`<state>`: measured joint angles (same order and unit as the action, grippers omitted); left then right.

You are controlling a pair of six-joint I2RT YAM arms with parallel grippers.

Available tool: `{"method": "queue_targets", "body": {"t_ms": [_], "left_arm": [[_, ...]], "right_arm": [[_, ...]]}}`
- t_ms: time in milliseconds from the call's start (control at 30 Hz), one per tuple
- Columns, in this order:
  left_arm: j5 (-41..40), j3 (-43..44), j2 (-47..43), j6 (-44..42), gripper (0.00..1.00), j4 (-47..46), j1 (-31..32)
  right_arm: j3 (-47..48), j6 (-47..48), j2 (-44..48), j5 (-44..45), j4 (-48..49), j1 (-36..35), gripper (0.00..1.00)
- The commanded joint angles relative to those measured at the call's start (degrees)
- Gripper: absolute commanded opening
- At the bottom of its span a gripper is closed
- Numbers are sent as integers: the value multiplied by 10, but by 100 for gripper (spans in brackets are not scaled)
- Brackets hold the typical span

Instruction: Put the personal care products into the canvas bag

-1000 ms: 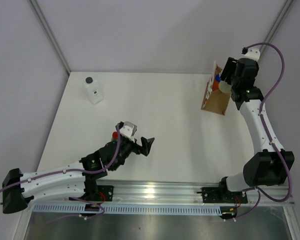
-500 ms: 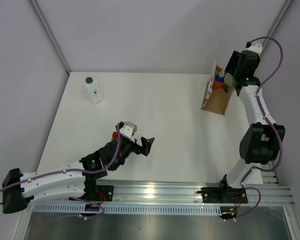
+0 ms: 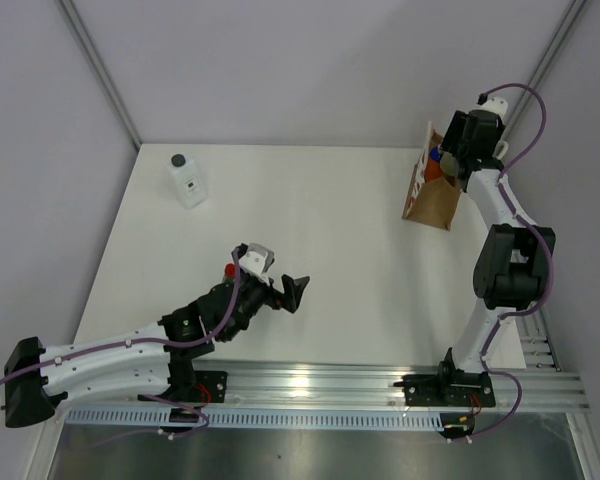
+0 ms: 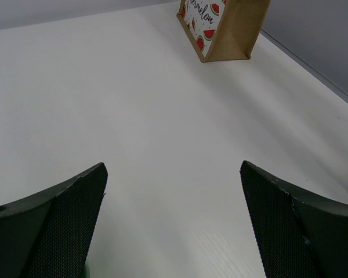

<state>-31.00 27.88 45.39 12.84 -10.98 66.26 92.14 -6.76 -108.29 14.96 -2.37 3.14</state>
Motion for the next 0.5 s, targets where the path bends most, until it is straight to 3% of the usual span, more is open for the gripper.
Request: {"method": "queue_targets", "body": {"t_ms": [0,467], "left_arm": [[16,27,-5,11,99,-4,3],[10,26,1,12,99,-3,3]], "right_arm": [[-1,15,12,35,103,3,0],[-15,18,5,83,146,6,0]]}}
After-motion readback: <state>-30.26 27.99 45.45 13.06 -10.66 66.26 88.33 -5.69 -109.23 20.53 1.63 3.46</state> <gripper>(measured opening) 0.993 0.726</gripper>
